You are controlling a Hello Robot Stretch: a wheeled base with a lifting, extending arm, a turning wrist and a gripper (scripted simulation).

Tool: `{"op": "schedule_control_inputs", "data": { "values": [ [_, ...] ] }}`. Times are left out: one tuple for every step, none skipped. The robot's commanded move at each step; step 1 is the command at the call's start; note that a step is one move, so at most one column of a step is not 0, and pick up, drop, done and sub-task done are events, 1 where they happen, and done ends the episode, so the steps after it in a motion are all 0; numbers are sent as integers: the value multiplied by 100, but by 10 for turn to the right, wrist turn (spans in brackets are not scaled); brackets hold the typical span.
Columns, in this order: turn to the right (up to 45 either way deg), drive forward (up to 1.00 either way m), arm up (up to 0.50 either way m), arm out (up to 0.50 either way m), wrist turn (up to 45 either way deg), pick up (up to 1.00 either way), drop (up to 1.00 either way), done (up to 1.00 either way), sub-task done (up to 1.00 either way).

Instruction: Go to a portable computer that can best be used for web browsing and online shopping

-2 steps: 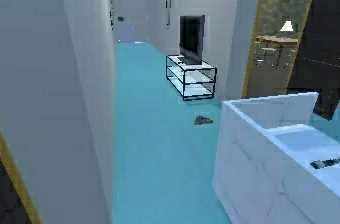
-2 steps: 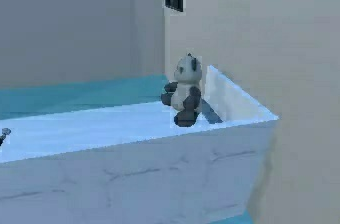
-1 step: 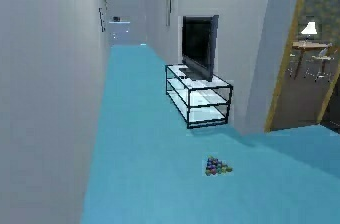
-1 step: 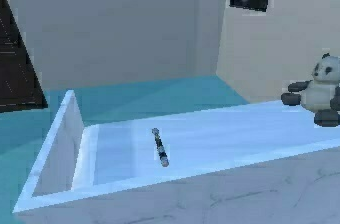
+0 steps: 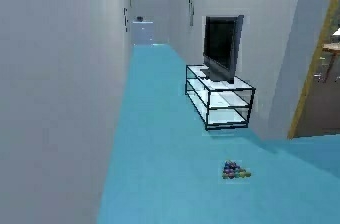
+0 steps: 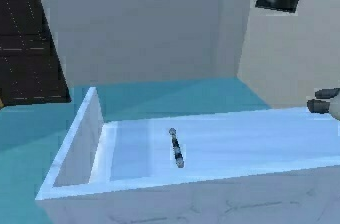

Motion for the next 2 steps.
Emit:
{"op": "schedule_control_inputs", "data": {
  "values": [
    [0,55,0,0,0,0,0,0,0],
    [300,0,0,0,0,0,0,0,0]
  ]
}}
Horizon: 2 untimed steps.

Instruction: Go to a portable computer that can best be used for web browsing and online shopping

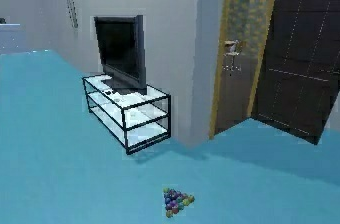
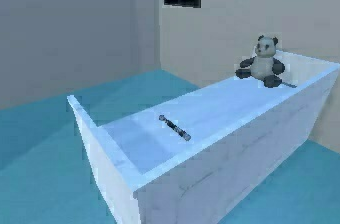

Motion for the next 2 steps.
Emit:
{"op": "schedule_control_inputs", "data": {
  "values": [
    [0,20,0,0,0,0,0,0,0],
    [210,0,0,0,0,0,0,0,0]
  ]
}}
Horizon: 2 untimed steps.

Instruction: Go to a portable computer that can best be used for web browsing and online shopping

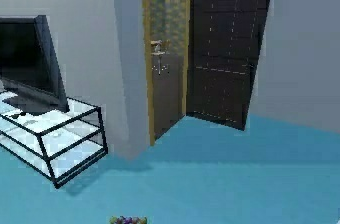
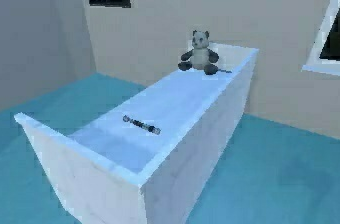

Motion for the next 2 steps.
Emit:
{"op": "schedule_control_inputs", "data": {
  "values": [
    [0,100,0,0,0,0,0,0,0],
    [90,0,0,0,0,0,0,0,0]
  ]
}}
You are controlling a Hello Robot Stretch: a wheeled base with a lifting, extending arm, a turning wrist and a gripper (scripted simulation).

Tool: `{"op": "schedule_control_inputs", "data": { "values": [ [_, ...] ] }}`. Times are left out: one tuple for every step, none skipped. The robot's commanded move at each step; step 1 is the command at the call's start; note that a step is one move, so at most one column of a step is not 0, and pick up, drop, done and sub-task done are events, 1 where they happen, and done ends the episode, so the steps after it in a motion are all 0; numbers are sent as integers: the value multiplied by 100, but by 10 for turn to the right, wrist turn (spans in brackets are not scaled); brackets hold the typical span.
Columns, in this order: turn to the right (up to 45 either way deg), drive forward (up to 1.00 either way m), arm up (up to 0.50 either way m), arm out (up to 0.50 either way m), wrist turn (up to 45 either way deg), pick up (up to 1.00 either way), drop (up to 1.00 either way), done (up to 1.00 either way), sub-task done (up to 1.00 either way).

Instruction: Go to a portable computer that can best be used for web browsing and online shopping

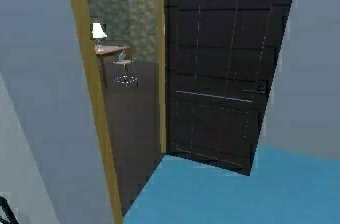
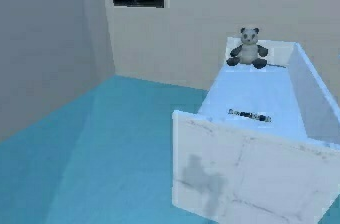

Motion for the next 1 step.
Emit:
{"op": "schedule_control_inputs", "data": {
  "values": [
    [0,20,0,0,0,0,0,0,0]
  ]
}}
